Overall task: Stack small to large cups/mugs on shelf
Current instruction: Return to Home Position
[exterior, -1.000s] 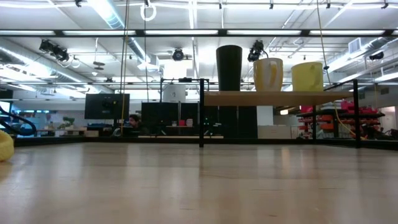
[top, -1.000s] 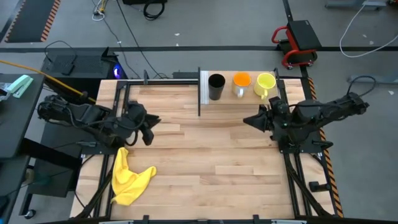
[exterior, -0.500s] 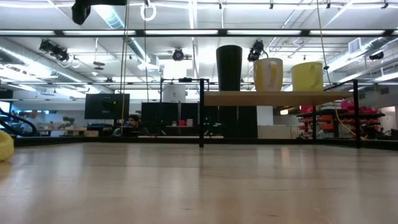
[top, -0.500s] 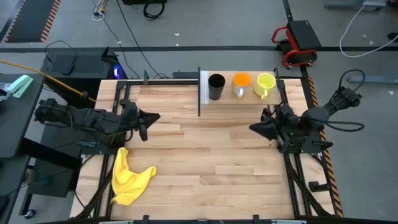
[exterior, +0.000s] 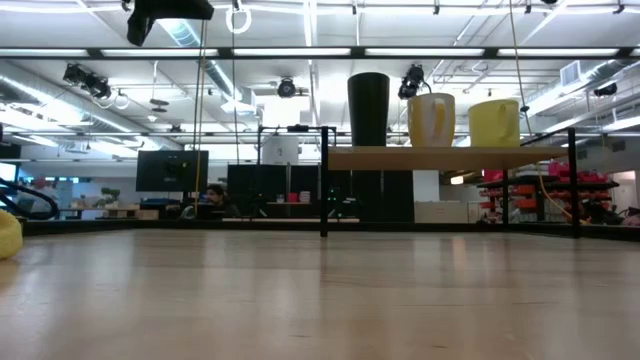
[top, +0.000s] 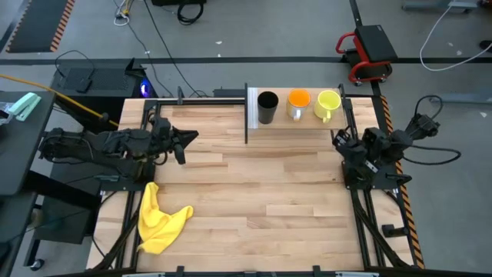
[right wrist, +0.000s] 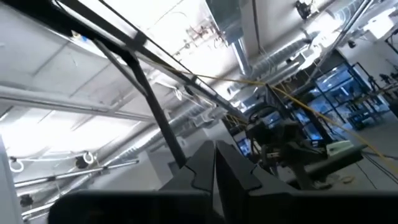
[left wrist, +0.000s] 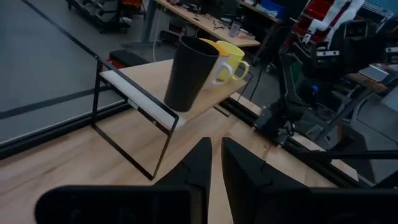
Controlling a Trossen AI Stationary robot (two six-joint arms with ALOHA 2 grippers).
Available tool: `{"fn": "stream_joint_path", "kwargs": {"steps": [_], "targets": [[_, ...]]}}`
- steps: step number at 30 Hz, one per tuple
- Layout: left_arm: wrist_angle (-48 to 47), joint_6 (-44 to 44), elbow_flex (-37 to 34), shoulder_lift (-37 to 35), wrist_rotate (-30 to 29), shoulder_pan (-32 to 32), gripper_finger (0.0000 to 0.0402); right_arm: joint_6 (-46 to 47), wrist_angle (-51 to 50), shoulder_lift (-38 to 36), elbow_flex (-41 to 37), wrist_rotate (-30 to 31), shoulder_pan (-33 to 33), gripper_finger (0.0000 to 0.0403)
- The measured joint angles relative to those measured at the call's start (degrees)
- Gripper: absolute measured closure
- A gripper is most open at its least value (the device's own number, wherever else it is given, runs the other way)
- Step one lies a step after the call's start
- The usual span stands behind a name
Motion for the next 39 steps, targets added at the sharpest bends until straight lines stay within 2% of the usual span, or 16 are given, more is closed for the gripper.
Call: {"fn": "stream_joint_path", "kwargs": {"steps": [5,13,16,23,31,36,39], "targets": [[0.6,-1.0,0.0,1.4,3.9,1.8,0.0363,0.7,3.8,0.1,-2.9,-0.1,0.0,0.038],[0.7,-0.7,0.0,2.1,4.0,1.7,0.0387,-1.1,15.2,3.4,-7.4,-0.1,0.0,0.038],[1.5,-0.8,-0.2,2.1,4.1,1.7,0.0393,-1.6,16.1,3.8,-8.3,-0.1,0.0,0.038],[15.9,1.0,-8.7,1.6,7.0,2.1,0.038,-2.2,16.3,4.0,-8.3,-0.2,-1.0,0.038],[15.6,3.7,-9.9,-2.3,8.9,6.6,0.0386,-1.3,16.1,2.8,-8.3,-1.0,-9.9,0.038],[15.3,4.6,-9.9,-6.3,11.3,9.5,0.0392,3.4,15.4,2.3,-8.3,-11.0,-17.8,0.038],[13.6,5.4,-9.9,-8.0,11.6,10.0,0.0388,6.4,13.6,2.2,-8.3,-13.5,-21.8,0.038]]}}
